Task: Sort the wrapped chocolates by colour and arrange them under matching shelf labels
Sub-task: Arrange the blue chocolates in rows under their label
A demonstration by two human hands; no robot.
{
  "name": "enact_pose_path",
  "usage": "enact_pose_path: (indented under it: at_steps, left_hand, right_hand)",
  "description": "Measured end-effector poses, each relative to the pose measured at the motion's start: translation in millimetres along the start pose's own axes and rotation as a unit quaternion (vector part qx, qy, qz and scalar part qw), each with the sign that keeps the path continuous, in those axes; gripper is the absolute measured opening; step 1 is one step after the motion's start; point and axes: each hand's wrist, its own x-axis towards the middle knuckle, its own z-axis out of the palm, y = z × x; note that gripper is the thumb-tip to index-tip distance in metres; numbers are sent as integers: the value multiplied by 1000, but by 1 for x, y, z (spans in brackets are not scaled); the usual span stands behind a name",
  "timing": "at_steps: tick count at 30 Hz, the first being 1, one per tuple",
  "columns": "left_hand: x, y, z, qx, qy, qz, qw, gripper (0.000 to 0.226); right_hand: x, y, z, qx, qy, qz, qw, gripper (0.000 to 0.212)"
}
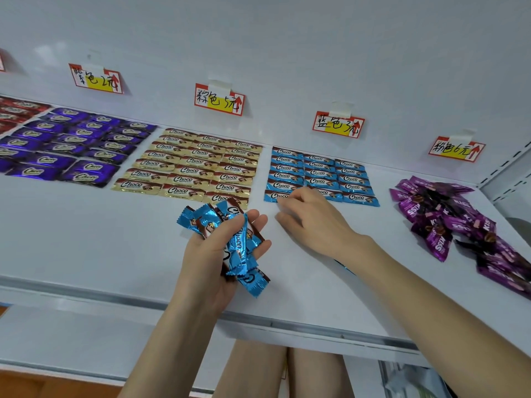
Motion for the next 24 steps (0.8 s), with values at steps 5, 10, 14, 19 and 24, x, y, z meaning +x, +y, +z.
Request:
enact_pose_path:
  at_steps: [5,10,14,19,24]
  left_hand:
    - [0,0,-1,-2,12,2,1000,25]
    - [0,-1,-1,-3,19,4,1000,20]
    - [-1,-1,-2,-7,31,12,999,17]
    - [-1,-2,-2,2,12,17,1000,20]
    - [-2,-6,0,57,-39,24,997,25]
  right_hand:
    - [1,-1,0,-12,3,7,1000,37]
    - [0,-2,1,-23,13,7,1000,36]
    - [0,-2,2,-28,18,8,999,36]
    - [-1,-4,-1,-22,9,11,1000,39]
    - [-12,-19,-24,219,88,40,971,25]
